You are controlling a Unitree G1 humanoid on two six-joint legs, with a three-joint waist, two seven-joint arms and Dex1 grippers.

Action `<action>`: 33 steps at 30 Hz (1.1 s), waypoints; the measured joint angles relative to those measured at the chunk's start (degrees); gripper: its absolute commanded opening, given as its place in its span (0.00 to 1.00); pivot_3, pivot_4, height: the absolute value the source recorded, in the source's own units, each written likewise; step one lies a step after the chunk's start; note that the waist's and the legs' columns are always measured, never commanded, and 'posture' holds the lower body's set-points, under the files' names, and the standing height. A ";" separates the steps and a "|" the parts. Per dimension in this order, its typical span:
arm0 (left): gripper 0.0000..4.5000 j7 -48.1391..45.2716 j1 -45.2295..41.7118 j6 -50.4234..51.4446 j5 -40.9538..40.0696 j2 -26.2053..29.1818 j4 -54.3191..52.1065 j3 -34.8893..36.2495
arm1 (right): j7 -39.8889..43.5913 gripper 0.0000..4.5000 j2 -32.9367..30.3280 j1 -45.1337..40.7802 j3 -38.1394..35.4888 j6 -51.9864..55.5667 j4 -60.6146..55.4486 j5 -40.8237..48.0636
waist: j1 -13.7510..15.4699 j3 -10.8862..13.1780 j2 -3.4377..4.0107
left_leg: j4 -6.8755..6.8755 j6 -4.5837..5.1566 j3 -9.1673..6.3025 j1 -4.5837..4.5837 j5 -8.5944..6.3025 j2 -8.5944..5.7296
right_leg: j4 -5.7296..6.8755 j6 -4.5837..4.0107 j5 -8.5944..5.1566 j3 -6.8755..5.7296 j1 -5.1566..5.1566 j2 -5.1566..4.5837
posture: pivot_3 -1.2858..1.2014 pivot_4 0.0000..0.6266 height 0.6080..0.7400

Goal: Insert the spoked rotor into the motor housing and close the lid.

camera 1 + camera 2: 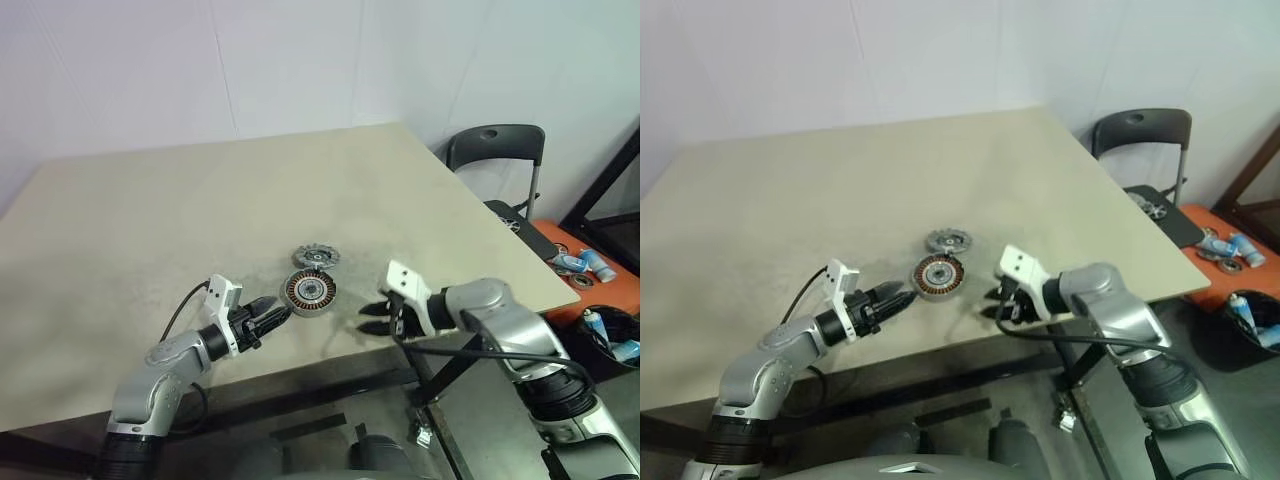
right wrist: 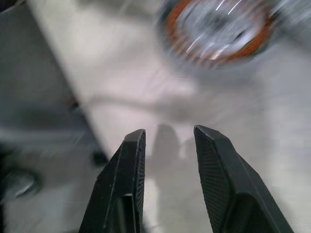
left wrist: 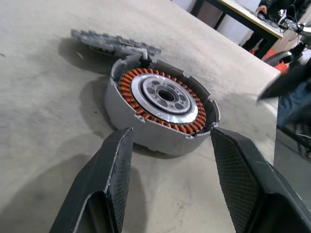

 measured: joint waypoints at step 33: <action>0.60 -11.59 -18.49 4.81 -0.06 7.45 10.44 -1.72 | -30.15 0.36 11.71 1.52 -11.89 -3.87 0.87 4.02 | -0.37 0.02 -0.02 | -0.02 0.12 0.08 -0.05 -0.02 0.12 | -0.54 0.45 0.24 0.23 0.25 0.66 | 0.52 0.00 1.00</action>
